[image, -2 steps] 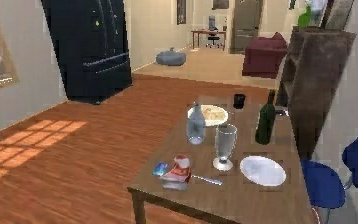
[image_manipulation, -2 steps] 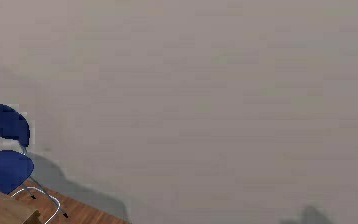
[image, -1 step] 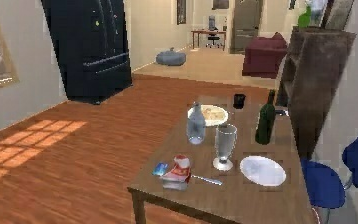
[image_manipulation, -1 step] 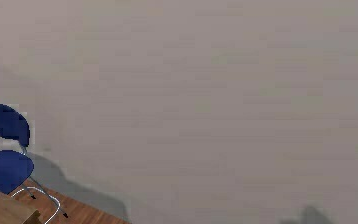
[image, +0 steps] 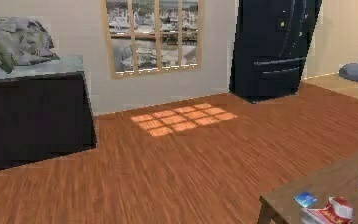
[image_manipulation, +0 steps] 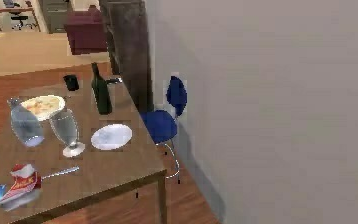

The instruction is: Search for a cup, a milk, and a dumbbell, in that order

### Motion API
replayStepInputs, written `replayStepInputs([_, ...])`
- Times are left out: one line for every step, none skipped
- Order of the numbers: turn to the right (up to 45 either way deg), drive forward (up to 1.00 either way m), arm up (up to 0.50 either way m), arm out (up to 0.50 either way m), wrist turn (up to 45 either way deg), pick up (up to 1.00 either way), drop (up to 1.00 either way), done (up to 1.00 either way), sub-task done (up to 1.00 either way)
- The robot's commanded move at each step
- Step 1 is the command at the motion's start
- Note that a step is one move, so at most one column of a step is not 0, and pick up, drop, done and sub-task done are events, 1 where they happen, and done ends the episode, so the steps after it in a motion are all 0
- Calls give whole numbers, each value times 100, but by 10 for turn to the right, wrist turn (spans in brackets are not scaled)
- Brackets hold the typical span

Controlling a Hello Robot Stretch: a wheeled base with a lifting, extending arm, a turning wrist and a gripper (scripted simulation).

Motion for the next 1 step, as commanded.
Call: replayStepInputs([-450, 0, 0, 0, 0, 0, 0, 0, 0])
